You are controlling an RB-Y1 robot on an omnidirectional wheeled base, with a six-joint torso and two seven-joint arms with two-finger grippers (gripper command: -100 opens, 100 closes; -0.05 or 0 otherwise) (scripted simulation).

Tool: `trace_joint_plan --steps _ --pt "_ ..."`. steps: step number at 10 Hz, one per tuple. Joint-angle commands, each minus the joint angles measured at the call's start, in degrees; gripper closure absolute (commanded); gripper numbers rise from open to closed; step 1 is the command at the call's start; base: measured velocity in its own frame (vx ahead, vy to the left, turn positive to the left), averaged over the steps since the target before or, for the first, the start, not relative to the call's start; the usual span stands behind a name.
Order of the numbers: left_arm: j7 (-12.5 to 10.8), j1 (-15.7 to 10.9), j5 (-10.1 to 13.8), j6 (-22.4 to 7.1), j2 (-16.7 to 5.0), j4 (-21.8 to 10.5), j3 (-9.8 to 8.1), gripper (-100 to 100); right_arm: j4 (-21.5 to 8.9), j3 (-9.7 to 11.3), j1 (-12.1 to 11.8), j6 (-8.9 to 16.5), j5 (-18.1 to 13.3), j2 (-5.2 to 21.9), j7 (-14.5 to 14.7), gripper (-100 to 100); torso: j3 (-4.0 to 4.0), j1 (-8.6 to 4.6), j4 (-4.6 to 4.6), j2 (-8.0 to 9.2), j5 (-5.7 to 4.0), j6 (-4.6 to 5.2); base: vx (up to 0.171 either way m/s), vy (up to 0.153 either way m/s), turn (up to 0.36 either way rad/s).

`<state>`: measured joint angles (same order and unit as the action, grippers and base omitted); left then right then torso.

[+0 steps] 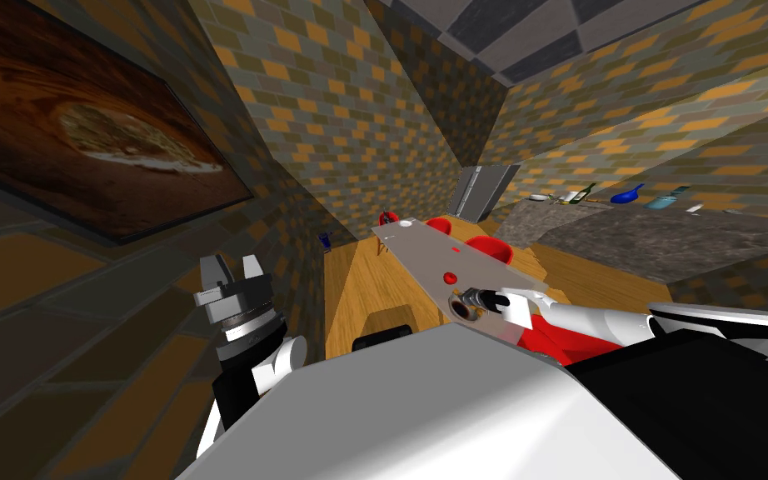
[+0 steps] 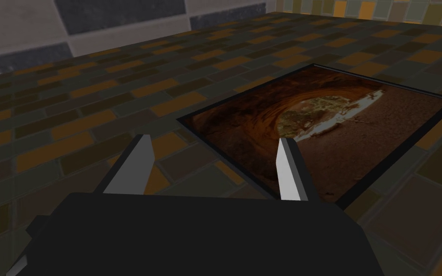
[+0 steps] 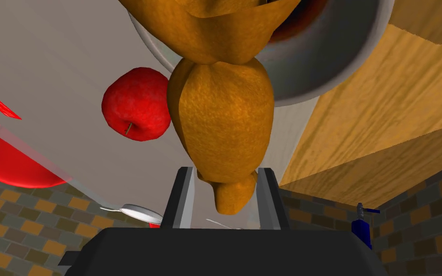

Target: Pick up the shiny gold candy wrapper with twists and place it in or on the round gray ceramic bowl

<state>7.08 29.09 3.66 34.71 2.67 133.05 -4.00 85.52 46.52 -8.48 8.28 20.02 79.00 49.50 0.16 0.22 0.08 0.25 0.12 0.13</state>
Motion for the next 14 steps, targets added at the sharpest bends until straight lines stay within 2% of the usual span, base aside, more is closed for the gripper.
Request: trace_joint_plan --steps 1,9,10,11,12,14 --pt "0.0 0.0 0.0 0.0 0.0 0.0 0.0 0 0.56 -0.37 -0.11 2.14 0.39 0.08 0.8 100 0.0 0.0 0.0 0.0 0.0 0.0 -0.033 0.003 -0.031" --pt "0.0 0.0 0.0 0.0 0.0 0.0 0.0 0 2.33 -1.44 -0.84 11.29 2.32 -0.26 4.36 100 -0.08 -0.02 -0.02 -0.14 0.02 -0.02 -0.029 0.002 -0.018" --pt "0.0 0.0 0.0 0.0 0.0 0.0 0.0 0 2.45 -1.57 -0.83 11.92 2.43 -0.32 4.6 100 -0.08 0.0 -0.02 -0.15 0.03 -0.03 -0.021 0.005 -0.006" --pt "0.0 0.0 0.0 0.0 0.0 0.0 0.0 0 2.37 -1.41 -0.77 11.33 2.43 -0.23 4.38 100 -0.08 0.02 -0.02 -0.16 0.04 -0.04 -0.009 0.003 -0.004" --pt "0.0 0.0 0.0 0.0 0.0 0.0 0.0 0 2.39 -1.43 -0.8 11.56 2.44 -0.24 4.44 -100 -0.1 0.02 -0.02 -0.2 0.04 -0.06 0.0 0.0 0.0" --pt "0.0 0.01 0.0 0.0 0.0 0.0 0.0 0 2.39 -1.43 -0.8 11.54 2.44 -0.24 4.43 -100 -0.13 0.02 -0.03 -0.24 0.04 -0.07 0.0 0.0 0.0"
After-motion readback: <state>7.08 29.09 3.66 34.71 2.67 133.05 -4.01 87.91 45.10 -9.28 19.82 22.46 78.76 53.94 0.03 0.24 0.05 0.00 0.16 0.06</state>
